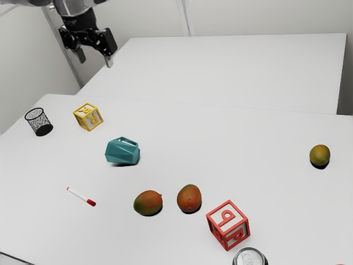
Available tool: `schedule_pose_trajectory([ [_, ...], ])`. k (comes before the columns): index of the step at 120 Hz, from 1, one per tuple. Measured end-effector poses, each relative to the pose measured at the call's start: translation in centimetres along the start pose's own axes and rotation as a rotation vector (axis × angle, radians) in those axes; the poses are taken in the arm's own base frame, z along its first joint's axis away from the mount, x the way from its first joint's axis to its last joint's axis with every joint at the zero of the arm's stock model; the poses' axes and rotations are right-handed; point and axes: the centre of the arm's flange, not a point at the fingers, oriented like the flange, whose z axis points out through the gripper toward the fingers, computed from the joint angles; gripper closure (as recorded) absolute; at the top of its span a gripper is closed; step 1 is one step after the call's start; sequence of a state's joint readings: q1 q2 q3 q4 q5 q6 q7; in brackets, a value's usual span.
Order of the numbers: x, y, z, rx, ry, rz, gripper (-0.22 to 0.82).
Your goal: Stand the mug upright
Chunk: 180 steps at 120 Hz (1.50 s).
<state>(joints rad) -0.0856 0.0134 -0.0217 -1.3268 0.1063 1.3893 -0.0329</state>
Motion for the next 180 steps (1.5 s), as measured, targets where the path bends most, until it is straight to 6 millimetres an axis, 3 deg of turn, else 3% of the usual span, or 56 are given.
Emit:
schedule_pose_trajectory([
  [17,0.5,1.8,2.7,-0.042,-0.041,0.027,0.0],
  [28,2.5,2.3,8.9,-0.151,-0.121,0.006,0.0],
  [33,3.4,-0.3,12.1,-0.214,-0.149,-0.054,0.0],
  [44,4.1,-11.9,17.9,-0.348,-0.155,-0.266,0.0],
  [50,4.0,-15.8,20.1,-0.405,-0.142,-0.328,0.0],
  [74,4.8,-21.5,30.7,-0.634,-0.134,-0.389,0.0],
  [83,3.7,-23.2,35.0,-0.721,-0.134,-0.406,0.0],
  [92,2.7,-24.5,37.5,-0.78,-0.109,-0.398,0.0],
  [128,1.1,-26.8,44.8,-0.931,0.001,-0.27,0.0],
  [162,0.7,-24.6,47.6,-1.091,0.111,-0.167,0.0],
  [180,0.6,-22.4,48.8,-1.17,0.174,-0.155,0.0],
])
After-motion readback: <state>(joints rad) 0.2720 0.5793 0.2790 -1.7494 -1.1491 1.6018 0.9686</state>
